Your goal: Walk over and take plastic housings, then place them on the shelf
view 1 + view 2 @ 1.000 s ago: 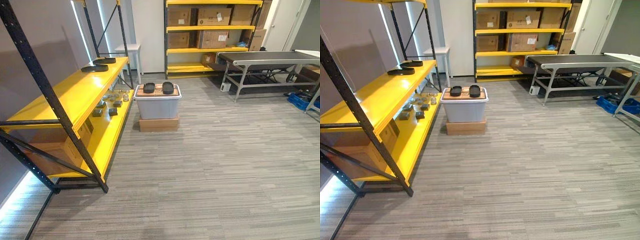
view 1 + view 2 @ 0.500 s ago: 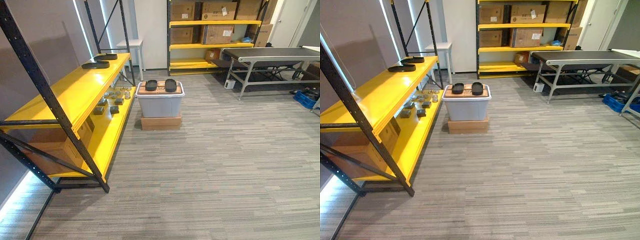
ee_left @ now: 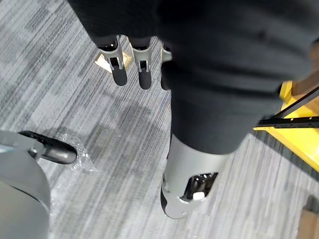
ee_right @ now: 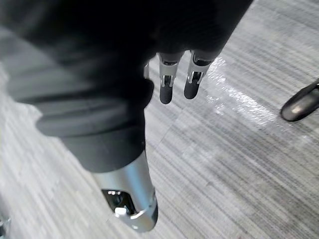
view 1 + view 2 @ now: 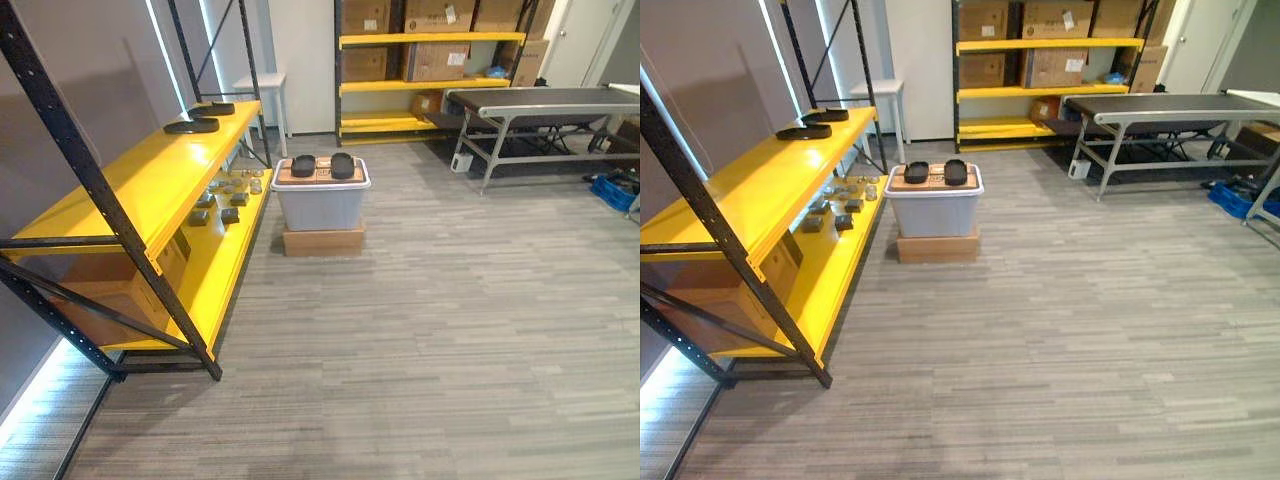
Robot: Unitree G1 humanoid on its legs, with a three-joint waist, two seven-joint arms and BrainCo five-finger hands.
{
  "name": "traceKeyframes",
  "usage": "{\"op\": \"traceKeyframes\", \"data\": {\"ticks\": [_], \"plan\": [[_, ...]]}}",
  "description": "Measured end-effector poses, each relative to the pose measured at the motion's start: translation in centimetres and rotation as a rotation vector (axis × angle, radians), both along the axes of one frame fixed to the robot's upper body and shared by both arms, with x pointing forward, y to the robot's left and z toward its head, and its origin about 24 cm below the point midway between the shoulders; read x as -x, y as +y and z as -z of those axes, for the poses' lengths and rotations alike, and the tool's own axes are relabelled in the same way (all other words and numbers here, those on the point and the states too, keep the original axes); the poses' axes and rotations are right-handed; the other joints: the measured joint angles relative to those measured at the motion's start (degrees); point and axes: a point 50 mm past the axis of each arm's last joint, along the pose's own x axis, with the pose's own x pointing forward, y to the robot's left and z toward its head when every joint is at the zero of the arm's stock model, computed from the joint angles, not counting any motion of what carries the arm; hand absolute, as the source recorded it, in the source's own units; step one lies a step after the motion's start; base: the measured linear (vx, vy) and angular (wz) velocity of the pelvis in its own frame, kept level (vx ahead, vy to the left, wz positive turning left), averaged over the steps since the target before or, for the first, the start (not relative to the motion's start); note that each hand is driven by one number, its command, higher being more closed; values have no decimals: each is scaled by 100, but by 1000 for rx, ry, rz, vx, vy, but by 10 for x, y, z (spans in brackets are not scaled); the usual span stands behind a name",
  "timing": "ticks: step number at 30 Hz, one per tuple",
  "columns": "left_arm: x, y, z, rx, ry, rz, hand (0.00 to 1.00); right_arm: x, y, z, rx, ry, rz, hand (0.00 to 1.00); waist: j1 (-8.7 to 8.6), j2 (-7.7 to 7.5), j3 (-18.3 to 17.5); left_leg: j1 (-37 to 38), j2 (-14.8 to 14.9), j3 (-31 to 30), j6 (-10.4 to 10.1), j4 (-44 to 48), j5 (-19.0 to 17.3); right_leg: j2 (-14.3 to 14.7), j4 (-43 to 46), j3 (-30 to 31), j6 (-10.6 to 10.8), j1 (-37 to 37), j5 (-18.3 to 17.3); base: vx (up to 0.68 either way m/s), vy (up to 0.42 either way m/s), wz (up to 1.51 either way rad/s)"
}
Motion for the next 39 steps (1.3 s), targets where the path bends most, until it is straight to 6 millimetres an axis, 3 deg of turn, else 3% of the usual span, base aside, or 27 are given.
{"op": "traceKeyframes", "data": {"ticks": [2, 3, 7, 9, 11, 12, 13, 15, 17, 18, 20, 22, 23, 24, 25, 26, 27, 29, 30, 31, 32, 33, 34, 35, 36, 37, 39], "plan": [[-6, 9, -4, -28, -10, 29, 0, -2, 5, 1, -5, 5, -35, 0, -17, 21, 124, 111, 14, 10, 83, 19, -58, -230, 1788, -222, -26, -926, -14, -23, 57, -7], [-12, 14, -6, -47, -19, 48, 0, -3, 6, 1, 0, 9, -52, 0, -50, -14, 242, 280, 46, 13, 117, -68, -78, -402, 2044, -494, -95, -1178, -89, 49, 45, 2], [-33, 24, -14, -87, -60, 73, 0, -8, 11, 1, 8, 15, -122, 0, -219, 40, 327, 468, 406, -98, 1, -174, -242, -326, 347, -1009, -259, -1627, 143, 225, -79, 13], [-61, 21, -22, -96, -124, 101, 0, 2, 9, 3, 5, 31, -113, 0, -379, -29, 399, 676, 612, -343, -221, -239, -515, -249, -956, -1054, -279, -1722, 815, 412, -236, 55], [-67, 13, -22, -87, -134, 129, 0, 17, 4, 6, 12, 67, -109, 0, -534, 40, 302, 868, 870, -492, -377, -38, -778, -171, -373, -1110, -508, -1799, 1211, 560, -350, 57], [-70, 11, -22, -83, -143, 145, 0, 24, 5, 8, 7, 82, -102, 0, -533, 49, 282, 665, 987, -511, -453, 663, -832, -88, -59, -1119, -909, -1808, 938, 651, -363, 31], [-69, 10, -22, -81, -139, 147, 0, 25, 5, 8, -1, 77, -85, 0, -516, 57, 284, 434, 1029, -509, -509, 1246, -798, -34, -66, -1132, -943, -1711, 824, 715, -332, 5], [-59, 9, -17, -64, -122, 96, 0, 34, 4, 10, -10, 90, -49, 0, -489, 185, 393, -608, 1350, -555, -1061, 4392, -172, 323, -638, -1244, -1174, -647, 608, 859, -350, 6], [-44, 13, -14, -62, -96, 50, 0, 37, 8, 12, -19, 98, -52, 0, -345, 144, 435, -1137, 1541, -227, -1044, 5859, -201, 550, -1321, -1091, -1202, 400, 594, 610, -212, -17], [-38, 13, -12, -55, -86, 30, 0, 36, 9, 12, -17, 92, -52, 0, -260, 93, 416, -1449, 1574, 39, -1043, 6046, -209, 554, -1576, -1017, -1204, 721, 592, 600, -146, -49], [-29, 8, -9, -38, -70, 14, 0, 19, 7, 7, -2, 52, -60, 0, -56, 75, 393, -2218, 1576, 539, -975, 5677, -255, 504, -1943, -708, -1211, 1065, 583, 627, -48, -69], [-18, 9, -6, -34, -44, -6, 0, -9, 11, 0, -4, -15, -79, 0, 242, -75, 476, -2811, 1238, 836, -825, 3405, -197, 162, -2226, -311, -1000, 1360, 389, 625, 73, -94], [-12, 8, -5, -30, -30, -10, 0, -13, 9, -2, 4, -28, -81, 0, 300, -73, 470, -2835, 1206, 909, -721, 2555, -107, 101, -2314, -269, -929, 1478, 330, 609, 140, -66], [-5, 6, -3, -26, -20, -21, 0, -17, 9, -5, 14, -49, -82, 0, 364, -3, 423, -2918, 1193, 937, -692, 1328, 165, 42, -2475, -237, -765, 1789, 175, 509, 157, -32], [-2, 5, -3, -25, -17, -35, 0, -15, 7, -5, 22, -44, -78, 0, 394, -20, 415, -2957, 1170, 949, -688, 1313, 529, -15, -2513, -217, -680, 1934, 88, 799, 267, -33], [7, 4, -1, -22, 4, -43, 0, -9, 12, -1, 12, -23, -77, 0, 497, -142, 257, -2857, 968, 833, -449, 1423, 1073, -210, -2471, -146, -602, 2112, 21, 743, 284, -13], [8, 2, 0, -19, 3, -44, 0, -7, 17, 1, 3, -9, -97, 0, 465, -201, 166, -2777, 716, 537, -128, 1516, 1242, -389, -2099, -126, -500, 2117, 86, 770, 296, -7], [8, 5, -1, -26, 5, -48, 0, -6, 23, 4, -14, 0, -108, 0, 440, -320, 145, -2435, 516, 412, 59, 1754, 1278, -558, -649, 49, -222, 1763, 256, 783, 312, 17], [9, 7, -1, -32, 7, -47, 0, -1, 25, 6, -21, 10, -102, 0, 403, -425, 148, -1957, 350, 364, 114, 1712, 994, -687, 728, 141, 76, 1434, 823, 756, 283, 33], [9, 8, -2, -34, 6, -45, 0, 4, 25, 7, -23, 23, -99, 0, 350, -443, 135, -1716, 323, 282, 159, 1643, 874, -716, 1437, 229, 241, 1194, 1373, 731, 204, 57], [6, 10, -3, -40, -2, -42, 0, 10, 27, 9, -30, 37, -100, 0, 280, -482, 152, -1203, 225, 188, 200, 1414, 746, -812, 2790, 366, 433, 641, 1940, 690, 128, 52], [2, 9, -3, -41, -7, -29, 0, 10, 27, 9, -31, 36, -100, 0, 263, -475, 211, -552, 186, 113, 201, 1077, 667, -992, 3714, 148, 219, 169, 1542, 677, 103, 49], [1, 8, -3, -39, -7, -23, 0, 11, 27, 10, -33, 38, -101, 0, 207, -427, 229, -241, 199, 22, 201, 880, 649, -1073, 3898, -57, -27, -16, 1279, 624, 60, 48], [-1, 8, -4, -41, -12, -16, 0, 13, 28, 10, -36, 39, -108, 0, 119, -315, 231, 297, 332, -149, 208, 487, 582, -1087, 3730, -514, -420, -345, 708, 593, 10, 60], [-8, 8, -5, -42, -29, -15, 0, 15, 30, 11, -39, 45, -126, 0, 62, -276, 221, 638, 483, -278, 128, 252, 449, -972, 3047, -820, -420, -732, 422, 677, -59, 61], [-12, 9, -6, -44, -39, -17, 0, 15, 31, 12, -41, 46, -126, 0, 50, -279, 222, 724, 546, -335, 111, 219, 355, -892, 2540, -896, -394, -929, 381, 671, -156, 58], [-29, 7, -9, -40, -79, -11, 0, 22, 28, 13, -35, 62, -117, 0, -37, -310, 227, 940, 680, -624, -37, 220, -78, -571, -219, -903, -240, -1408, 725, 590, -245, 65]]}}
